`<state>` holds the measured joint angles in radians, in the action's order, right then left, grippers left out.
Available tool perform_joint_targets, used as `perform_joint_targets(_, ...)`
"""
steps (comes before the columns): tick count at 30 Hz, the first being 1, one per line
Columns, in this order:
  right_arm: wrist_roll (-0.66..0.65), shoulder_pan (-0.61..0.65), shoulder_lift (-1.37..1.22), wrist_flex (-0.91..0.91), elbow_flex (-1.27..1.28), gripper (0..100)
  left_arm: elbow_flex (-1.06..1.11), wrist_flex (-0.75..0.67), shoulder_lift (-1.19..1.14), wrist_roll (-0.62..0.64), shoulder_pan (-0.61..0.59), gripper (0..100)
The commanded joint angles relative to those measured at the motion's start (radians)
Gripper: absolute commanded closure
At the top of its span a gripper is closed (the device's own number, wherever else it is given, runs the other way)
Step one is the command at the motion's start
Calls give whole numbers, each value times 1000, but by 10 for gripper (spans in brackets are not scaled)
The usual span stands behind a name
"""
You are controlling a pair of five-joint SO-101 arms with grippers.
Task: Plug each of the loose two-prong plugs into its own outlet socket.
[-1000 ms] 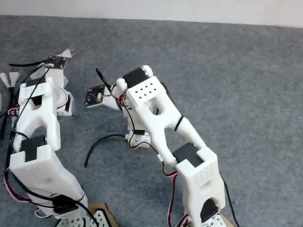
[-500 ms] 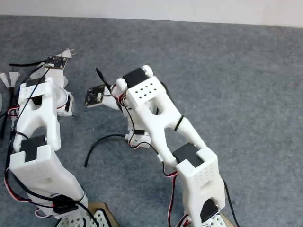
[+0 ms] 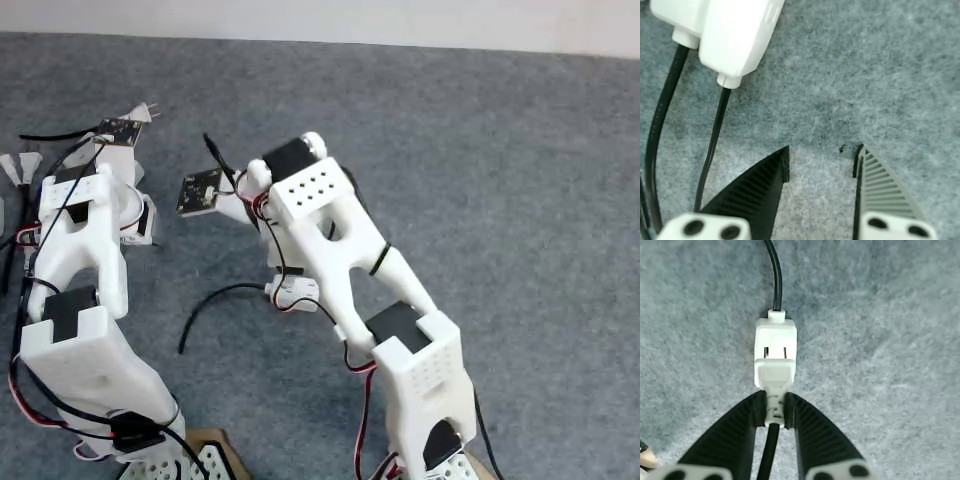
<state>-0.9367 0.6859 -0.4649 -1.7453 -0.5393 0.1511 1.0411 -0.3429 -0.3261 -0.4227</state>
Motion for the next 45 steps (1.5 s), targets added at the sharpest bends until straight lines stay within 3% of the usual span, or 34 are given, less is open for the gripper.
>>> perform_joint_targets(1, 11, -15, 18, -18, -21, 991, -2, -14, 5, -6, -7, 769)
perform_joint_targets(19, 17, -39, -28, -19, -16, 991, -2, -14, 5, -6, -7, 769)
perform_joint_targets(28, 15, 44, -64, -21, -18, 991, -8, -14, 5, -6, -22, 769)
perform_joint_targets(36, 11, 41, -64, -24, -5, 991, -5, -14, 5, -8, -30, 769)
perform_joint_targets(45, -28, 22, 41, -24, 107, 991, -4, -14, 5, -8, -24, 769)
